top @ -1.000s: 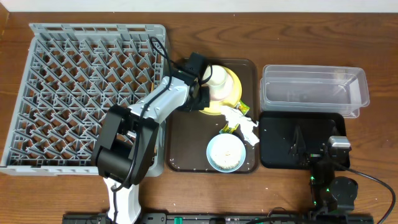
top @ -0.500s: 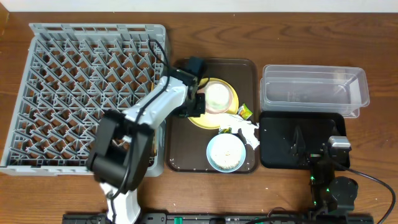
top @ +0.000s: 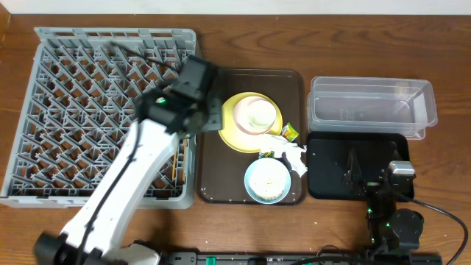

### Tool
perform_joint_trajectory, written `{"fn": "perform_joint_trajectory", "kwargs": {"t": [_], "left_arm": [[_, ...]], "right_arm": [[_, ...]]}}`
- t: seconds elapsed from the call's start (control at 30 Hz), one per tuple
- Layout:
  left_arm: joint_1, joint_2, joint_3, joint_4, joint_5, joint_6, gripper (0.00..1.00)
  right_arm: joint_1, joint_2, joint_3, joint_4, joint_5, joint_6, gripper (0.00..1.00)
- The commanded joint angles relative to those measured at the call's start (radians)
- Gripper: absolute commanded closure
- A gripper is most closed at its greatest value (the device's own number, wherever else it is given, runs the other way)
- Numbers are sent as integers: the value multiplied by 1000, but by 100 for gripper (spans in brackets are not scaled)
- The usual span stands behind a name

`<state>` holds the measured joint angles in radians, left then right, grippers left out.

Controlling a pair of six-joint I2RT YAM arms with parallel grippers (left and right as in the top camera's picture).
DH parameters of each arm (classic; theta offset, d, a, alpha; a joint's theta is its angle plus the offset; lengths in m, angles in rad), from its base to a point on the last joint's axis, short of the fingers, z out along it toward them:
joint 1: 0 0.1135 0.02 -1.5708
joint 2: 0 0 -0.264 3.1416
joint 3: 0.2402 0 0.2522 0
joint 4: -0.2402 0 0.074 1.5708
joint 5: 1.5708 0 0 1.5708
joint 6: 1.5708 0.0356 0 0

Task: Sort waste into correct bins and load items into the dishwasher

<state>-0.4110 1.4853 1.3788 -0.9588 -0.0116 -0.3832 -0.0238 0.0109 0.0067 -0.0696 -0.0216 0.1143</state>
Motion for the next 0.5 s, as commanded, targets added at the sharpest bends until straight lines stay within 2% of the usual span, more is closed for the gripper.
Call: {"fn": "perform_joint_trajectory", "kwargs": {"t": [0.0,0.03,0.1,0.17,0.37,0.47], "left_arm": [[73,-87,0,-69,-150,-20,38],[97,-104,0,-88,-166,-19,37],[143,-132,0,-127,-173,-19,26],[179,-150,0,-167,-173,-19,20],[219,-159,0,-208,-173,-19,14],[219,-159,0,-208,-173,-19,12]], "right_arm": [[10,-5,-1,-5,6,8,1],[10,-5,-1,-5,6,8,1],[10,-5,-1,-5,6,8,1],[10,-5,-1,-5,6,8,1],[10,-5,-1,-2,-3,9,1],[10,-5,-1,2,-58,61,1]]}}
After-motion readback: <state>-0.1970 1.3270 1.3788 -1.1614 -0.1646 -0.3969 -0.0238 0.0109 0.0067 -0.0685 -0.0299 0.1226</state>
